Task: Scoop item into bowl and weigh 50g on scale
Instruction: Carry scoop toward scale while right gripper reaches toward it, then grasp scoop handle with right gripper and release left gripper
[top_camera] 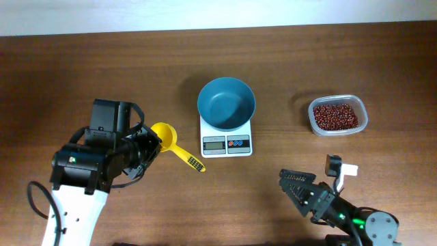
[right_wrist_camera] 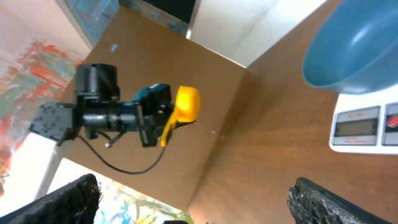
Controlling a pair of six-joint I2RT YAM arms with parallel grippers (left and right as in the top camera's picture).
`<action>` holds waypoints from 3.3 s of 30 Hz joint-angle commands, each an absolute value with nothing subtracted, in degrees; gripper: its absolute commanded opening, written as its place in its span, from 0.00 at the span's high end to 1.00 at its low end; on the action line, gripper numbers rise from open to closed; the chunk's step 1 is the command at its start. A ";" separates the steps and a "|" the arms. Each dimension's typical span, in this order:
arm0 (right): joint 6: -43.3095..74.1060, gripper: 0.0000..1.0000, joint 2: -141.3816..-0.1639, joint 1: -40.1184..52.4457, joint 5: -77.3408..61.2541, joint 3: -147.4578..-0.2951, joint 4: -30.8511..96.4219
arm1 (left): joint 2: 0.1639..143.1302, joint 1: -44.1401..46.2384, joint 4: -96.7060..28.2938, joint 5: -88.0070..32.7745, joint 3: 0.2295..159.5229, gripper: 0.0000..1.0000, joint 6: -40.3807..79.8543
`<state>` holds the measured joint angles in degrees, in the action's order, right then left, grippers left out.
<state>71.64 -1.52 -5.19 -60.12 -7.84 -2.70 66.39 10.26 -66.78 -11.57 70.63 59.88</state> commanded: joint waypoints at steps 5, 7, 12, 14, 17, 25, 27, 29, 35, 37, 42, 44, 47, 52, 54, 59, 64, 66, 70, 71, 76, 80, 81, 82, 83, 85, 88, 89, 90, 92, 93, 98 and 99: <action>61.25 0.01 -13.67 -4.89 -59.64 -19.94 8.56 | 66.26 9.96 -65.78 -12.62 71.20 1.00 60.86; 57.80 0.01 -17.47 -4.89 -59.20 -23.22 12.75 | 66.26 9.96 -64.18 -12.62 71.20 1.00 61.17; 49.21 0.01 -27.70 -4.86 -55.99 -34.50 28.42 | 66.28 9.96 -63.55 -10.63 71.20 1.00 68.64; 46.57 0.01 -30.46 -4.86 -54.57 -38.68 34.76 | 66.32 9.96 -63.79 -10.50 71.20 1.00 71.50; 45.78 0.01 -33.06 -4.32 -55.40 -42.72 39.20 | 66.72 9.96 -65.36 -10.52 71.20 1.00 77.12; 42.85 0.01 -33.52 4.69 -49.89 -43.03 32.34 | 70.85 9.96 -66.24 -16.23 71.20 1.00 79.31; 42.85 0.01 -34.15 8.32 -47.00 -43.03 29.15 | 72.01 9.96 -65.73 -17.43 71.20 1.00 79.31; 42.85 0.01 -35.05 11.31 -44.93 -43.03 26.92 | 72.49 9.96 -65.19 -18.17 71.20 1.00 79.29; 42.83 0.13 -42.87 24.40 -32.97 -43.03 19.86 | 72.64 9.98 -63.75 -19.75 71.20 1.00 79.29; 42.85 0.15 -46.17 28.05 -31.33 -43.03 15.94 | 72.64 9.96 -63.75 -19.75 71.20 1.00 79.26; 42.85 0.30 -55.35 34.96 -27.53 -43.09 7.57 | 72.64 10.07 -63.83 -18.02 71.20 1.00 77.97; 42.89 0.32 -58.13 36.25 -27.35 -43.09 4.51 | 72.64 10.07 -63.92 -17.10 71.20 1.00 75.83; 44.34 0.36 -61.04 37.93 -27.31 -43.09 0.14 | 72.64 10.07 -63.92 -17.12 71.20 1.00 74.96; 45.93 0.42 -63.18 39.70 -25.63 -43.09 -4.67 | 72.64 10.09 -64.01 -16.93 71.20 1.00 73.65; 45.93 0.46 -63.37 39.86 -25.41 -43.09 -5.06 | 72.64 10.13 -64.10 -16.93 71.20 1.00 73.65; 47.20 0.57 -63.37 39.86 -24.95 -43.09 -5.26 | 72.64 10.13 -64.12 -16.91 71.18 1.00 73.65; 47.44 0.61 -63.44 39.86 -24.99 -43.09 -5.41 | 72.64 10.13 -64.10 -16.95 71.20 1.00 73.65; 47.44 0.63 -63.44 39.86 -24.99 -43.09 -5.41 | 72.64 10.13 -64.12 -16.95 71.20 1.00 73.65; 47.42 0.67 -63.48 39.86 -24.99 -43.09 -5.41 | 72.64 10.13 -64.12 -17.02 71.20 1.00 73.67; 47.42 0.67 -63.48 39.86 -24.99 -43.09 -5.41 | 72.64 10.13 -64.12 -17.19 71.20 1.00 73.65; 47.44 0.69 -63.48 39.86 -24.99 -43.09 -5.41 | 72.64 11.99 -63.88 -17.12 71.20 1.00 73.67; 47.44 0.73 -63.48 39.86 -25.02 -43.09 -5.39 | 72.64 12.75 -63.86 -16.71 71.18 1.00 73.67; 47.44 0.74 -63.48 39.86 -25.02 -43.09 -5.41 | 72.64 12.75 -63.86 -16.71 71.20 1.00 73.67; 47.44 0.74 -63.48 39.86 -25.02 -43.09 -5.41 | 72.64 12.75 -63.88 -16.71 71.20 1.00 73.67; 47.44 0.75 -63.48 39.86 -25.04 -43.09 -5.41 | 72.64 12.75 -63.88 -16.71 71.20 1.00 73.67; 47.44 0.76 -63.48 39.86 -25.41 -43.09 -5.39 | 72.64 12.75 -63.86 -16.43 71.20 1.00 73.69; 47.44 0.77 -63.48 39.86 -26.13 -43.09 -5.39 | 72.64 12.75 -63.83 -15.57 71.20 1.00 73.69; 47.44 0.77 -63.48 39.86 -26.33 -43.09 -5.39 | 72.64 12.75 -63.83 -15.64 71.20 1.00 73.69; 47.44 0.77 -63.48 39.86 -26.37 -43.09 -5.39 | 72.64 12.75 -63.81 -15.66 71.18 1.00 73.69; 47.44 0.77 -63.48 39.86 -26.37 -43.09 -5.39 | 72.64 12.75 -63.68 -15.68 71.20 1.00 73.71; 47.44 0.77 -63.48 39.86 -26.41 -43.09 -5.39 | 72.64 12.75 -63.53 -15.73 71.20 1.00 73.71; 47.44 0.77 -63.48 39.86 -26.57 -43.09 -4.56 | 72.64 12.75 -61.80 -17.41 71.20 1.00 73.71; 47.44 0.77 -63.48 39.86 -26.68 -43.09 -4.54 | 72.64 12.75 -61.73 -17.39 71.20 1.00 73.71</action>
